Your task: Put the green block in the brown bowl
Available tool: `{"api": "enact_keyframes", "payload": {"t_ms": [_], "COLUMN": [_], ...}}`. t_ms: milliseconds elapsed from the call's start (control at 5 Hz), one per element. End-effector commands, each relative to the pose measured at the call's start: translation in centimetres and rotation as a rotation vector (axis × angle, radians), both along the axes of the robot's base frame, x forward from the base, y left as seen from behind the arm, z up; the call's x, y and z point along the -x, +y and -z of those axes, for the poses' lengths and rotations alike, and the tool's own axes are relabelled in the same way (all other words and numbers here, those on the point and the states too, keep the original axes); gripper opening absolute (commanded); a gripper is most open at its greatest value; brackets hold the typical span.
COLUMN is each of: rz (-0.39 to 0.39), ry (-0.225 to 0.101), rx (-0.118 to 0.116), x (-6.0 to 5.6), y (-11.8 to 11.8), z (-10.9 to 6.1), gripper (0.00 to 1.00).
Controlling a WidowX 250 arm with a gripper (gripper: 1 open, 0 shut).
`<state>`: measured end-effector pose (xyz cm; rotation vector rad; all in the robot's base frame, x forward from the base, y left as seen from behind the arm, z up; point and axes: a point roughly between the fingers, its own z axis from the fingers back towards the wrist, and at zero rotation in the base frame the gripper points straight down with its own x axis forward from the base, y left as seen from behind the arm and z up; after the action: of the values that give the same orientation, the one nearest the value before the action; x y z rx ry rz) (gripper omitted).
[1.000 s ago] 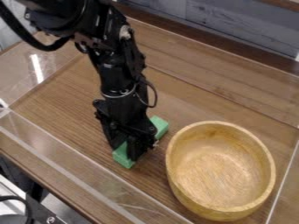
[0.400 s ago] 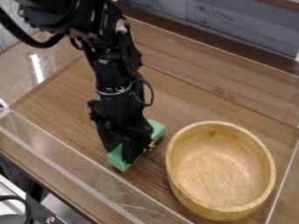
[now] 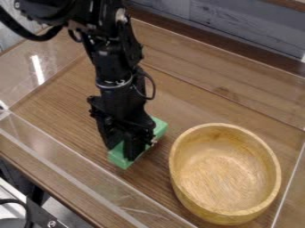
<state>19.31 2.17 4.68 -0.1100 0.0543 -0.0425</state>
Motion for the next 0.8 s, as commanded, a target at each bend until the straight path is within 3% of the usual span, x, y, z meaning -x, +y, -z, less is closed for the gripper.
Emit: {"api": "enact_keyframes", "payload": {"t_ms": [0, 600], "rz": [-0.020, -0.059], "ry": [-0.062, -0.062], "rx": [-0.003, 0.022], "x": [-1.2, -0.4], "y": [0.4, -1.9], "z": [-2.1, -4.8], "gripper": [0.00, 0.00]}}
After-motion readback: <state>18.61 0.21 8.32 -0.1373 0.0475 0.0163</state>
